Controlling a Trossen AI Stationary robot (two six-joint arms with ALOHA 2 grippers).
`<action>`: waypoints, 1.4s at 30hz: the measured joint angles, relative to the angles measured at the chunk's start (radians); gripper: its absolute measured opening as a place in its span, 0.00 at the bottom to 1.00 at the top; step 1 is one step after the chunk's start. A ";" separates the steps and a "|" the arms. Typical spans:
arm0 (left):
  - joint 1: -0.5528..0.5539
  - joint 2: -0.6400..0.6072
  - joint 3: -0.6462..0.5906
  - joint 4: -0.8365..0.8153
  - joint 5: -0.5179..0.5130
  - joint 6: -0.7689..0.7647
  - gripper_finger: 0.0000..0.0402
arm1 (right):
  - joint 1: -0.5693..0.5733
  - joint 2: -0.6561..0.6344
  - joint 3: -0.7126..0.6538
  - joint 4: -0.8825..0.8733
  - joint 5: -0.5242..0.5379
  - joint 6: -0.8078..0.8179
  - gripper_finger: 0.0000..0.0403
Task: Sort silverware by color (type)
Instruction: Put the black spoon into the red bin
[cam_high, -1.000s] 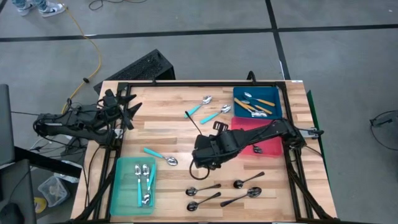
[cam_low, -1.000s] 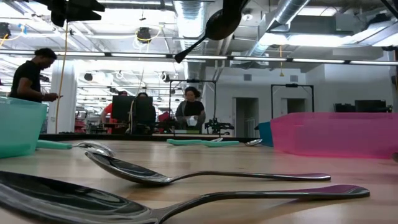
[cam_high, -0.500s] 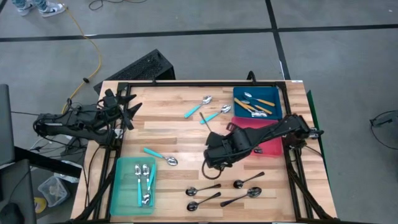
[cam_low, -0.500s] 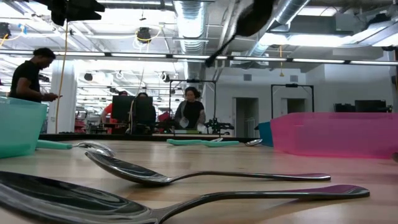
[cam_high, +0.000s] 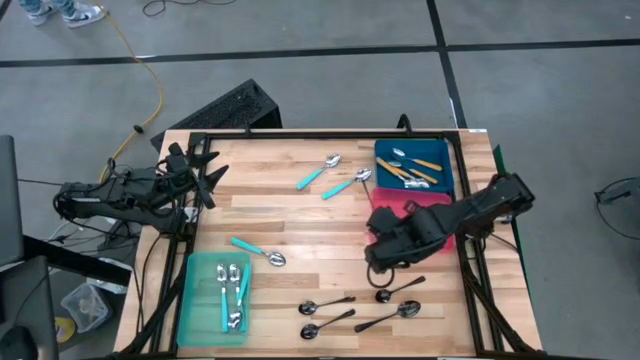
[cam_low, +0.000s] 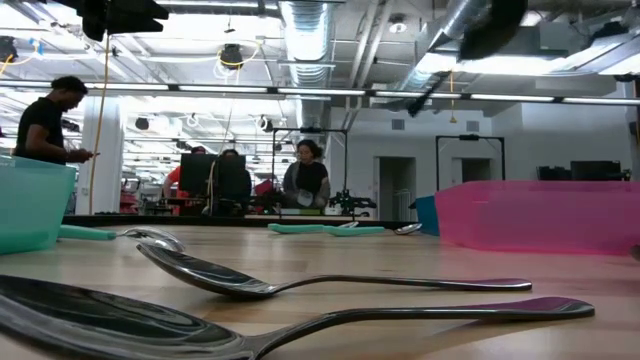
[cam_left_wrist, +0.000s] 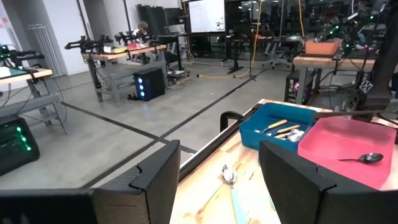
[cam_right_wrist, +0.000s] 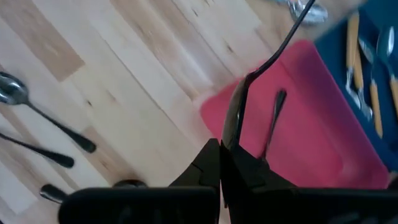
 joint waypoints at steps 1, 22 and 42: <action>0.000 0.000 0.000 0.000 0.000 0.000 0.51 | 0.005 -0.009 -0.021 -0.001 -0.014 0.004 0.06; 0.000 0.000 0.000 0.000 0.000 -0.004 0.51 | 0.245 -0.120 -0.421 -0.002 -0.132 -0.182 0.06; 0.000 0.000 0.000 0.010 -0.008 -0.008 0.51 | 0.228 -0.281 -0.701 -0.001 -0.119 -0.434 0.06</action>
